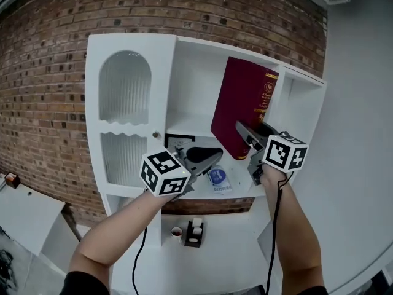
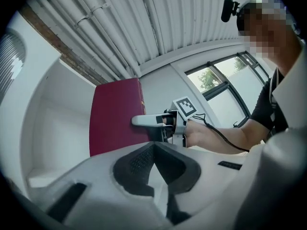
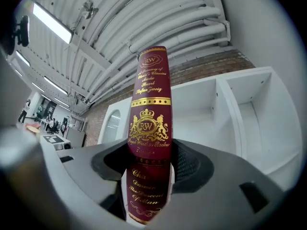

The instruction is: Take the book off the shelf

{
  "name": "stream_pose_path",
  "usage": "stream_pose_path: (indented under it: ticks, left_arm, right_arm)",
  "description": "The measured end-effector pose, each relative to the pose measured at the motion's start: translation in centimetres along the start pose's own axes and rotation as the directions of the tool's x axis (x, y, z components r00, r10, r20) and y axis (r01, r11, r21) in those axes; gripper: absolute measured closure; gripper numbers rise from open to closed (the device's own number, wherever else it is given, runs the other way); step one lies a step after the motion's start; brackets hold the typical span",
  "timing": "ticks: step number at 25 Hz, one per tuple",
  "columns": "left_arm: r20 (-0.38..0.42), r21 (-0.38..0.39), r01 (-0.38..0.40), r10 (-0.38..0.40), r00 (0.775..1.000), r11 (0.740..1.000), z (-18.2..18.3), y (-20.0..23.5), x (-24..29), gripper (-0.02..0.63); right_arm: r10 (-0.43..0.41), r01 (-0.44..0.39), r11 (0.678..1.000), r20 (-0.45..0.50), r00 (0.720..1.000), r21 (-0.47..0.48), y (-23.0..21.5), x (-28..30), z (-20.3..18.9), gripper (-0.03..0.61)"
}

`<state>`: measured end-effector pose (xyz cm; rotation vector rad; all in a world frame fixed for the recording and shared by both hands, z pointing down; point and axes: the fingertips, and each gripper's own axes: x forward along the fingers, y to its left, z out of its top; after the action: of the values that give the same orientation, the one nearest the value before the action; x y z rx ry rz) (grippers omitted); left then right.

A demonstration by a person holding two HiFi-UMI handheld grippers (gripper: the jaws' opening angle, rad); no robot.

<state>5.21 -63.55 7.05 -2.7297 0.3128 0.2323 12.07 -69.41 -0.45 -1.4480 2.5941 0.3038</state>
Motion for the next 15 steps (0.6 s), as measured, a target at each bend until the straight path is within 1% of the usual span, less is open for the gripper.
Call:
stream_pose_path:
  ticks: [4, 7, 9, 11, 15]
  left_arm:
    - [-0.014, -0.02, 0.008, -0.008, 1.0, 1.0, -0.8, -3.6, -1.0, 0.607]
    - [-0.035, -0.019, -0.034, 0.034, 0.999, 0.999, -1.0, -6.3, -2.4, 0.607]
    - [-0.056, -0.008, -0.063, 0.063, 0.996, 0.998, -1.0, -8.0, -1.9, 0.607]
    - [-0.064, -0.019, -0.083, 0.082, 0.995, 0.996, -1.3, -9.9, -0.8, 0.607]
    - [-0.087, -0.043, -0.124, 0.12, 0.989, 0.991, -1.9, -13.6, 0.8, 0.607]
  right_arm:
    - [0.032, -0.033, 0.999, 0.036, 0.999, 0.039, 1.3, -4.0, 0.0, 0.33]
    - [0.077, -0.078, 0.996, 0.025, 0.997, 0.05, 2.1, -7.6, -1.0, 0.33]
    - [0.122, -0.123, 0.989, 0.009, 0.992, 0.088, 2.3, -10.1, -2.1, 0.33]
    - [0.172, -0.17, 0.977, -0.006, 0.985, 0.131, 2.6, -12.3, -3.2, 0.33]
    - [0.226, -0.22, 0.965, -0.026, 0.974, 0.14, 3.0, -15.9, -4.6, 0.33]
